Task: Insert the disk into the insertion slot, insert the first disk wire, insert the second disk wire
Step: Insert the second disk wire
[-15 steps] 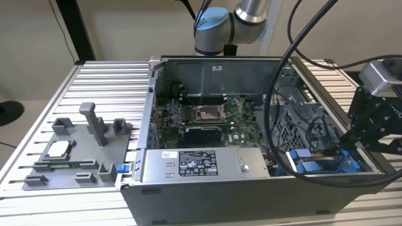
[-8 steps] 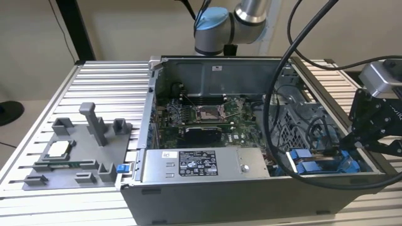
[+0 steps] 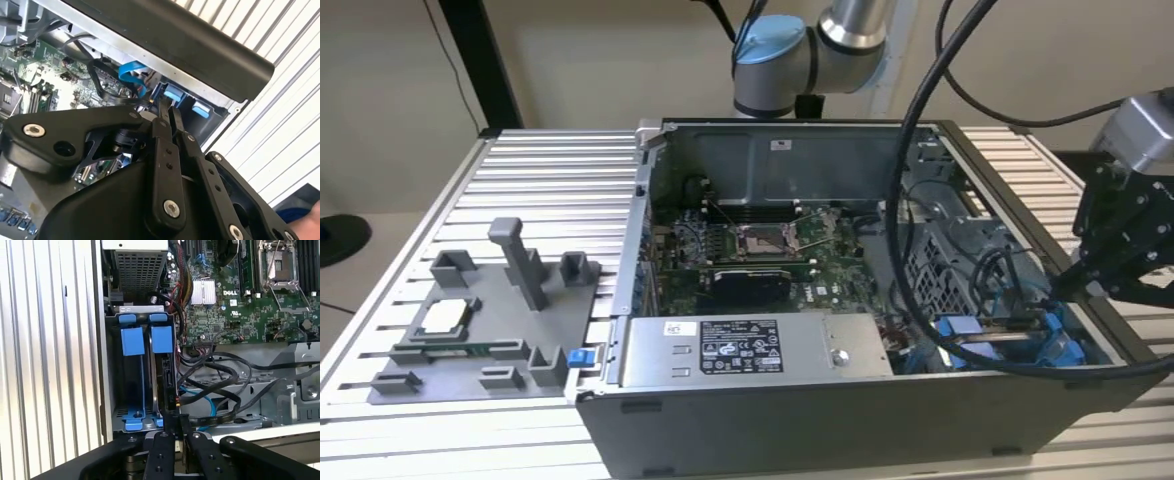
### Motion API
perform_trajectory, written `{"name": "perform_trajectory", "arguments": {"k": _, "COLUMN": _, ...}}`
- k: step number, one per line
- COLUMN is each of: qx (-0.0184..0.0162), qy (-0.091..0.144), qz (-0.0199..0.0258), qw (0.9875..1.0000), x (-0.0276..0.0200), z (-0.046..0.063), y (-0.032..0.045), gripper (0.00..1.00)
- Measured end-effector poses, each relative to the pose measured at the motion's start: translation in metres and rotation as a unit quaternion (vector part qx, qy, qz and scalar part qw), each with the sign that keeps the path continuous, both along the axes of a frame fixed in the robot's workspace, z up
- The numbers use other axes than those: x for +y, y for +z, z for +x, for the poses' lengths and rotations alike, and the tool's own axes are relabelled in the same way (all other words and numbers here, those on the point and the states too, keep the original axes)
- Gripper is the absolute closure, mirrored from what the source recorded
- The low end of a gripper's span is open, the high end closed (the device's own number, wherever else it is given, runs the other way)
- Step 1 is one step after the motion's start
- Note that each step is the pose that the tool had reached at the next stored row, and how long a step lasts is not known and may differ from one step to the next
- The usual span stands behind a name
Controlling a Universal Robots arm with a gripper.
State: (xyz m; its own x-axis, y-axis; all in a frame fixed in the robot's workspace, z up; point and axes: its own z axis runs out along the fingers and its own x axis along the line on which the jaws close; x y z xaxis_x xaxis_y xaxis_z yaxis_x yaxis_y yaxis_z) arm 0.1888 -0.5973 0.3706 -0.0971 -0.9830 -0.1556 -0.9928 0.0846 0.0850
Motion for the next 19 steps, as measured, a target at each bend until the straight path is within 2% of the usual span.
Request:
{"name": "perform_trajectory", "arguments": {"k": 2, "qx": 0.0, "qy": -0.001, "qz": 0.0014, "qw": 1.0, "x": 0.0, "z": -0.003, "y": 0.0059, "gripper": 1.0}}
{"name": "perform_trajectory", "arguments": {"k": 5, "qx": 0.0, "qy": -0.003, "qz": 0.0022, "qw": 1.0, "x": 0.0, "z": -0.009, "y": 0.01, "gripper": 1.0}}
{"name": "perform_trajectory", "arguments": {"k": 16, "qx": 0.0, "qy": -0.008, "qz": 0.0022, "qw": 1.0, "x": 0.0, "z": -0.036, "y": 0.0107, "gripper": 1.0}}
{"name": "perform_trajectory", "arguments": {"k": 18, "qx": 0.0029, "qy": -0.008, "qz": 0.0011, "qw": 1.0, "x": -0.0001, "z": -0.037, "y": 0.0101, "gripper": 1.0}}
{"name": "perform_trajectory", "arguments": {"k": 19, "qx": 0.0042, "qy": -0.008, "qz": -0.0008, "qw": 1.0, "x": 0.0, "z": -0.037, "y": 0.0097, "gripper": 1.0}}
